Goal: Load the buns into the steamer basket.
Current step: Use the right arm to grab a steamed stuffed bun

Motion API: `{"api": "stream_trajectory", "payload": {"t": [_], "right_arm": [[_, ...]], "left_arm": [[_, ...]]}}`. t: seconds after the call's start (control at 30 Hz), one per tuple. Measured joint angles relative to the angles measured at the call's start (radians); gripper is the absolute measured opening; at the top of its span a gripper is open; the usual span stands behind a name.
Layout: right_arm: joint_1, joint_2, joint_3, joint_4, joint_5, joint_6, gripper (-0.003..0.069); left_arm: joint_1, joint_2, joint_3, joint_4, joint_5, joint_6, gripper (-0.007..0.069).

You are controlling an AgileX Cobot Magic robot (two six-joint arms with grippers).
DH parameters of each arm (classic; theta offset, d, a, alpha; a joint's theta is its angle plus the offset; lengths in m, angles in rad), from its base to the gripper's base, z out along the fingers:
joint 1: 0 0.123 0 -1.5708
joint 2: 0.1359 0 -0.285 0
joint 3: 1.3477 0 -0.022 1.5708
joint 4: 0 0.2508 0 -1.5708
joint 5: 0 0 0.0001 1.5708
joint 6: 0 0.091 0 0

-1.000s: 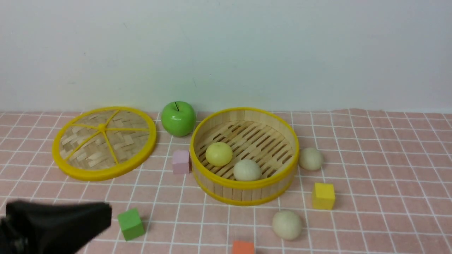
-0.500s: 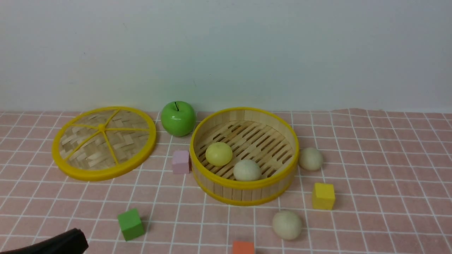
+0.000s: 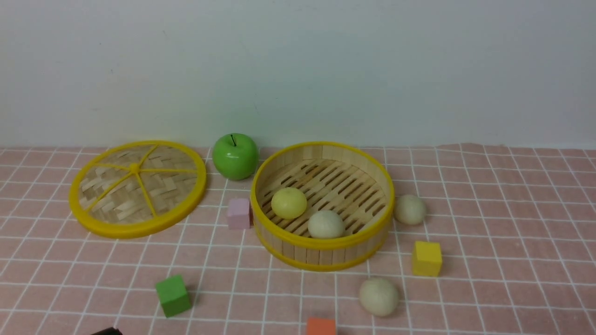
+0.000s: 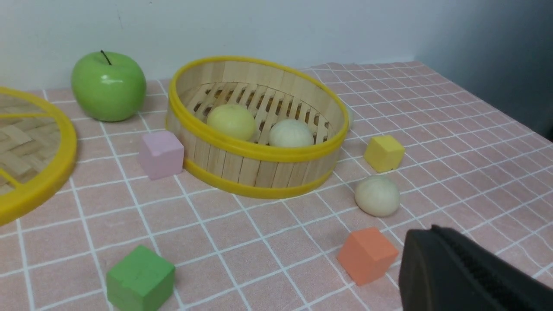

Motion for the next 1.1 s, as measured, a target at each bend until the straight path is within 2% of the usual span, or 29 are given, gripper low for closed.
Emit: {"api": "stream_trajectory", "payload": {"t": [0.07, 0.2, 0.3, 0.37, 0.43, 0.47, 0.5, 0.53, 0.57, 0.6, 0.67, 0.73, 0.93, 1.0, 1.1], "right_arm": [[0.0, 0.0, 0.0, 0.095, -0.082, 0.093, 0.024], [0.0, 0.0, 0.0, 0.168, -0.156, 0.182, 0.024], [0.004, 0.0, -0.002, 0.18, -0.169, 0.233, 0.0239], [0.031, 0.005, -0.039, 0.155, -0.095, 0.237, 0.0225], [0.078, 0.054, -0.132, 0.091, 0.048, 0.202, 0.0198], [0.085, 0.073, -0.158, 0.083, 0.065, 0.186, 0.0191], [0.156, 0.171, -0.279, 0.023, 0.232, 0.097, 0.016], [0.19, 0.249, -0.36, 0.001, 0.312, 0.035, 0.0138], [0.207, 0.266, -0.377, -0.005, 0.331, 0.023, 0.0134], [0.259, 0.371, -0.487, -0.038, 0.465, -0.055, 0.0104], [0.338, 0.589, -0.632, -0.08, 0.642, -0.138, 0.0061], [0.393, 0.764, -0.729, -0.125, 0.741, -0.171, 0.0033], [0.513, 1.15, -0.902, -0.168, 0.782, -0.227, 0.0018], [0.568, 1.32, -0.996, -0.155, 0.749, -0.262, 0.0018], [0.593, 1.484, -1.1, -0.109, 0.736, -0.31, 0.0021]], "left_arm": [[0.0, 0.0, 0.0, 0.0, 0.0, 0.0, -0.0014], [0.0, 0.0, 0.0, 0.0, 0.0, 0.0, -0.0014], [0.0, 0.0, 0.0, 0.0, 0.0, 0.0, -0.0013], [0.0, 0.0, 0.0, 0.0, 0.0, 0.0, -0.0013], [0.0, 0.0, 0.0, -0.001, 0.0, 0.0, -0.0013], [0.0, 0.0, 0.0, -0.001, 0.0, 0.0, -0.0013], [0.0, 0.0, 0.0, -0.002, 0.0, 0.0, -0.0011], [0.0, 0.0, 0.0, -0.004, 0.0, 0.0, -0.0011], [0.0, 0.0, 0.0, -0.004, 0.0, 0.0, -0.0011], [0.0, 0.0, 0.0, -0.004, 0.0, 0.0, -0.0011], [0.0, 0.0, 0.0, -0.004, 0.0, 0.0, -0.0011], [0.0, 0.0, 0.0, -0.004, 0.0, 0.0, -0.0011], [0.0, 0.0, 0.0, -0.004, 0.0, 0.0, -0.0006], [0.0, 0.0, 0.0, -0.004, 0.0, 0.0, -0.0003], [0.0, 0.0, 0.0, -0.004, 0.0, 0.0, -0.0002]]}}
